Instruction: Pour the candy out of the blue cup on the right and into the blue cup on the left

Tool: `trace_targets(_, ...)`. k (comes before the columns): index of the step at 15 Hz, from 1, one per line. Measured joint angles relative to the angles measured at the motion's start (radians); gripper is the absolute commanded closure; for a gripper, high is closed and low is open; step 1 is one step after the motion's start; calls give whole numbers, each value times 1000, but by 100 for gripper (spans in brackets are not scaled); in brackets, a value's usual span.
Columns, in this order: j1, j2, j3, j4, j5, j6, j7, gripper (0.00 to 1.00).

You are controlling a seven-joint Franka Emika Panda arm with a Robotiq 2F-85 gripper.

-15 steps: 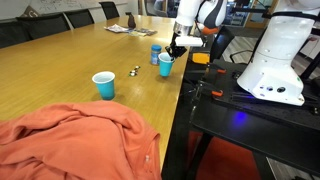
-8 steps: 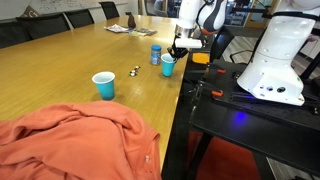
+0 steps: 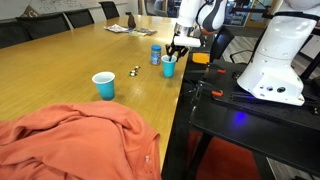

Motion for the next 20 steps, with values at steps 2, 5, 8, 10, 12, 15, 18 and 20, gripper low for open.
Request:
trace_targets(2, -24, -40, 31, -23, 0, 0, -22, 6)
trace_targets(5, -61, -119, 73, -78, -1, 13, -69, 0)
trace_targets(8, -73, -168, 88, -143, 105, 53, -222, 0)
trace_targets(10, -114, -175, 138, -165, 89, 54, -248, 0)
trace_targets(12, -163, -171, 201, -178, 61, 54, -248, 0)
trace_targets(15, -225, -161, 273, -191, 31, 54, -248, 0)
trace_targets(18, -264, -159, 330, -201, 15, 52, -247, 0)
trace_targets(20, -281, -159, 360, -205, 7, 52, -247, 0)
